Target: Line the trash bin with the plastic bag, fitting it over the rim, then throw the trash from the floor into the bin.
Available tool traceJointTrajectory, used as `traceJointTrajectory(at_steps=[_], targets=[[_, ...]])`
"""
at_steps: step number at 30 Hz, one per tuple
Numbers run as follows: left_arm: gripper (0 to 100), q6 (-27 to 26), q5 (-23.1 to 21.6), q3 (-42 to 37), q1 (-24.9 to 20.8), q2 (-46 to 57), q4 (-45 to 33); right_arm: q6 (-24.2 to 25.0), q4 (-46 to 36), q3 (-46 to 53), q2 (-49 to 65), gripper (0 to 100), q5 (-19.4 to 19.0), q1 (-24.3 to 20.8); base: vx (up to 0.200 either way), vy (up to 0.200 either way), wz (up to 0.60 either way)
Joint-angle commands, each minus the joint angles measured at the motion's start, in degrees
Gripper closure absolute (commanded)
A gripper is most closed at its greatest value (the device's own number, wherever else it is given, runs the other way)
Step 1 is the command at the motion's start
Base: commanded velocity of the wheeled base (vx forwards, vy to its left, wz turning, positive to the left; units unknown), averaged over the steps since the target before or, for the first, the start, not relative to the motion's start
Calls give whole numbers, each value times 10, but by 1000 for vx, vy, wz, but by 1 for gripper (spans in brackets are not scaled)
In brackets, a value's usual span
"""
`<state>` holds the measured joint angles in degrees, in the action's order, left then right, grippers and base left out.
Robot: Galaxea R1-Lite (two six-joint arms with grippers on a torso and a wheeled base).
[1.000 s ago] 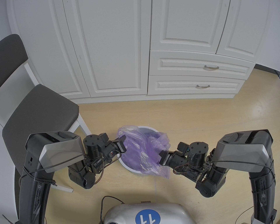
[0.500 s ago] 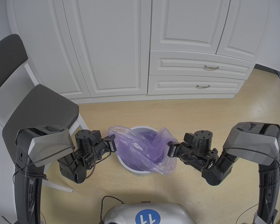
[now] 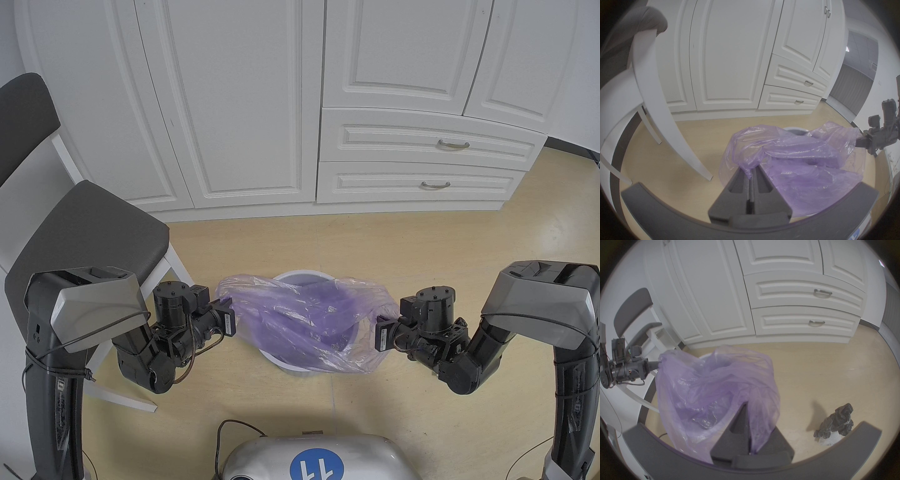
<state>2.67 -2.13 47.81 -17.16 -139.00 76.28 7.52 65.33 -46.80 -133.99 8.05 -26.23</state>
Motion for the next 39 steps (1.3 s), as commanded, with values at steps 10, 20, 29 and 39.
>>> traceJointTrajectory(at_steps=[10,20,29,39], targets=[[100,-2,-1,0,1,-24,-1,-7,-6,9,-25,100,6,-14,0,0,0],[100,-6,-1,-27,11,18,-4,-23,-43,37,-6,100,5,-25,0,0,0],[100,-56,-4,-42,13,29,-97,-57,-78,52,-17,100,4,-29,0,0,0],[100,-68,9,-4,18,-25,-105,-45,-98,24,-48,100,1,-40,0,0,0]])
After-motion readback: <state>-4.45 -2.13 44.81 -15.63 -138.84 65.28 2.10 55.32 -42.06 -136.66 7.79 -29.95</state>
